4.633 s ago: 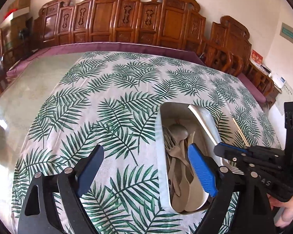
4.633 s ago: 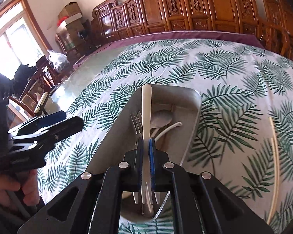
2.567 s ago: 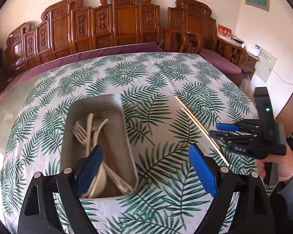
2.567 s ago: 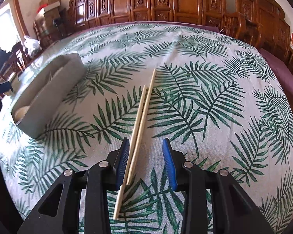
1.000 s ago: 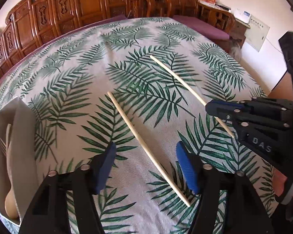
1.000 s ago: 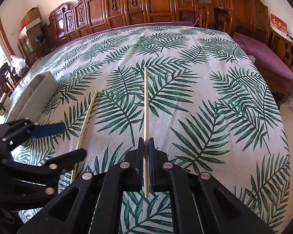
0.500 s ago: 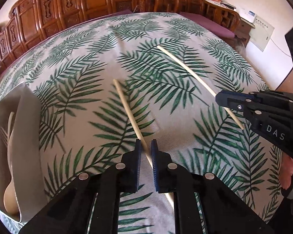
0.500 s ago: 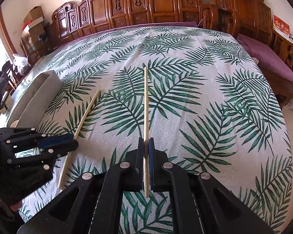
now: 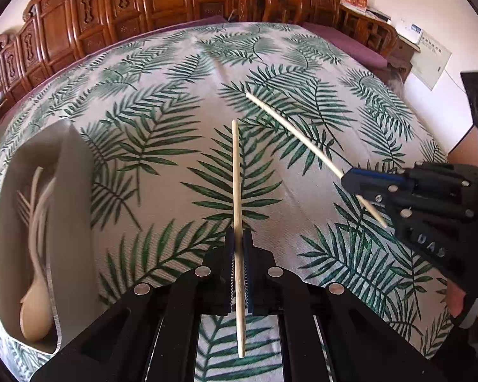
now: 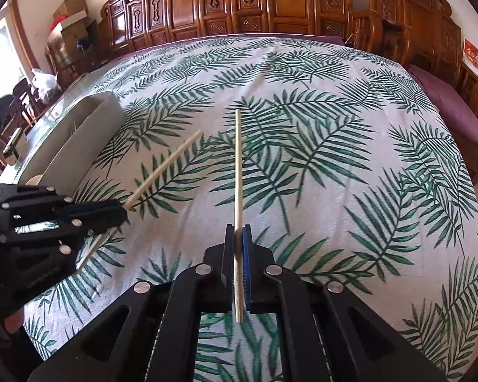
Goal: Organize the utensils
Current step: 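Grasp one wooden chopstick with the right tool while the left tool grasps the other, then carry the chopsticks to the tray and lower them in with both tools, then open both tools to release the chopsticks into the tray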
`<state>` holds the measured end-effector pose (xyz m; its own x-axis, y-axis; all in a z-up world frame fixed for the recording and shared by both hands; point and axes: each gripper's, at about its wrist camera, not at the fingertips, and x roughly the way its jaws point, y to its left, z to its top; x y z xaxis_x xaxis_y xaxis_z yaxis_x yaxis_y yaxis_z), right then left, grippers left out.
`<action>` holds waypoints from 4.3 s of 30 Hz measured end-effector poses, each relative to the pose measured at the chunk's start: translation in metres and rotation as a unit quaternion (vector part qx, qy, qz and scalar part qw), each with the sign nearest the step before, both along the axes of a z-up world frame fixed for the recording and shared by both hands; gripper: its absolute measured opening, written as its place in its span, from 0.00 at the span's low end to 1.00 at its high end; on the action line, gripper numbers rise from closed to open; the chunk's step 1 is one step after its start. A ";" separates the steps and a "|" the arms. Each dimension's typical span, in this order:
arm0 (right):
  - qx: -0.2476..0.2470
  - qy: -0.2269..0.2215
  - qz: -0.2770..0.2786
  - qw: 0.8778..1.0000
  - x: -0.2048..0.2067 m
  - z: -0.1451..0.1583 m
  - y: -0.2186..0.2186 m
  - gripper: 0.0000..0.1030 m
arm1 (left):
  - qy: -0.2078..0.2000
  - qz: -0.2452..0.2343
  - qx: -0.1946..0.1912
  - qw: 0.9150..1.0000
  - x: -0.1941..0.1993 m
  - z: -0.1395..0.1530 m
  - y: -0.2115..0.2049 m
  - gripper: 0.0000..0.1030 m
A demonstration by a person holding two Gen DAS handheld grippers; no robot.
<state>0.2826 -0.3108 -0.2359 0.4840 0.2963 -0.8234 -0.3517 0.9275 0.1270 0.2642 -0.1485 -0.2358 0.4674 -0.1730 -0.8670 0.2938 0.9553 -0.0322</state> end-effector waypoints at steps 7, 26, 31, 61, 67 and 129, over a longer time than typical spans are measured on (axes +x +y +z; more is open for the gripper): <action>-0.003 -0.002 0.006 1.000 -0.007 0.002 0.013 0.06 | -0.021 0.010 -0.007 1.000 -0.008 0.025 0.023 0.04; -0.003 -0.023 0.048 0.999 -0.033 0.021 0.057 0.06 | -0.066 0.025 -0.024 0.997 -0.024 0.078 0.088 0.04; -0.013 -0.033 0.053 0.998 -0.039 0.026 0.067 0.06 | -0.071 0.039 -0.021 0.997 -0.018 0.082 0.119 0.04; -0.018 -0.040 0.057 0.997 -0.045 0.034 0.100 0.06 | -0.028 0.084 -0.064 0.994 0.008 0.025 0.186 0.05; -0.016 -0.047 0.063 0.997 -0.048 0.047 0.118 0.06 | -0.054 0.079 -0.064 0.993 0.003 0.043 0.189 0.27; 0.081 -0.037 0.055 0.994 -0.028 0.064 0.222 0.18 | -0.111 0.148 -0.049 0.981 -0.016 0.081 0.260 0.83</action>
